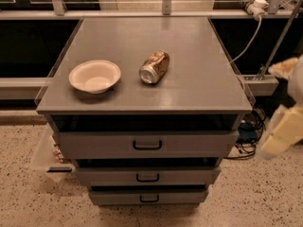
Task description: Open top drawer
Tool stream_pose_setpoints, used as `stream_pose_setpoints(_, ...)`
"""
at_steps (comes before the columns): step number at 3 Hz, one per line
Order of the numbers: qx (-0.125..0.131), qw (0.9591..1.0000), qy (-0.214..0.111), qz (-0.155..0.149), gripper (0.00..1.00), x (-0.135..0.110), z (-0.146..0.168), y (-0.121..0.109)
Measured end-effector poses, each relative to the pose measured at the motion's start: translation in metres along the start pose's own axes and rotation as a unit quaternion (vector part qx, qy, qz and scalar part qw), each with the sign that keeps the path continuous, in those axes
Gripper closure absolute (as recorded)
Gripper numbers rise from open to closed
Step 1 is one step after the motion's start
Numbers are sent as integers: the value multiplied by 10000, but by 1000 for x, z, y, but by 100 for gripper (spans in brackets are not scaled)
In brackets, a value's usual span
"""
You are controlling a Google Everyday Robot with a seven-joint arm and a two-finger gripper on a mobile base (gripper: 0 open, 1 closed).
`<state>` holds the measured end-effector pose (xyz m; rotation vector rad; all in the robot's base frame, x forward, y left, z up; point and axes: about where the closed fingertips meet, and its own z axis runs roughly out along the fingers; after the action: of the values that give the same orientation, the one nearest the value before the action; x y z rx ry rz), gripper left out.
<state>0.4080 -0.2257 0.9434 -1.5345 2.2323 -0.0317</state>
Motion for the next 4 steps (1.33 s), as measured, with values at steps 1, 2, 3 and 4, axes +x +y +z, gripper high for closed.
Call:
stream_pose_setpoints(1,-70,9971,-546,531,0,24,41,38)
stream_pose_setpoints(2,-360,9887,-999,1056,0,37,113,69)
stream_pose_setpoints(3,-193,9867,-1054,1223,18,42,131,68)
stream_pose_setpoints(4,-183,9867,-1057,1218,43,42,130,67)
